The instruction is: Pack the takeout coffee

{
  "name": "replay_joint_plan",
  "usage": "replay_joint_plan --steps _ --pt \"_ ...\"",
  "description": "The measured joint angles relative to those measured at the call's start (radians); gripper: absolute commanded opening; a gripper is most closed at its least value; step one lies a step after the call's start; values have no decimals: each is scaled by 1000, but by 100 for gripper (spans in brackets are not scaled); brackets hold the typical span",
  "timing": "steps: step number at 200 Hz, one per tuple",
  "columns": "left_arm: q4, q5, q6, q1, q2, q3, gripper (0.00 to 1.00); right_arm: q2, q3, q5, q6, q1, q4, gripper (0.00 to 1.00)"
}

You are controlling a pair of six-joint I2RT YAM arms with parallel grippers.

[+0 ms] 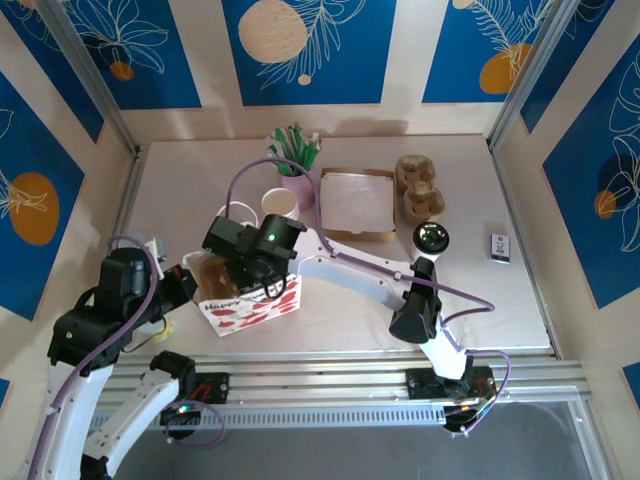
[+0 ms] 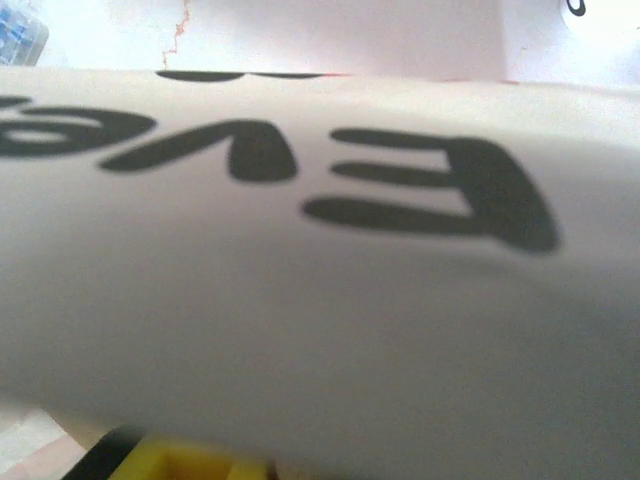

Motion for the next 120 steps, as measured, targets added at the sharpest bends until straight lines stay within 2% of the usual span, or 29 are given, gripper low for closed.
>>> replay_joint_plan --steps 45,120 --pt "1 0 -1 0 -13 -16 0 -23 -61 90 19 53 35 22" --pt "16 0 -18 0 -24 -39 0 -223 -275 138 35 88 122 22"
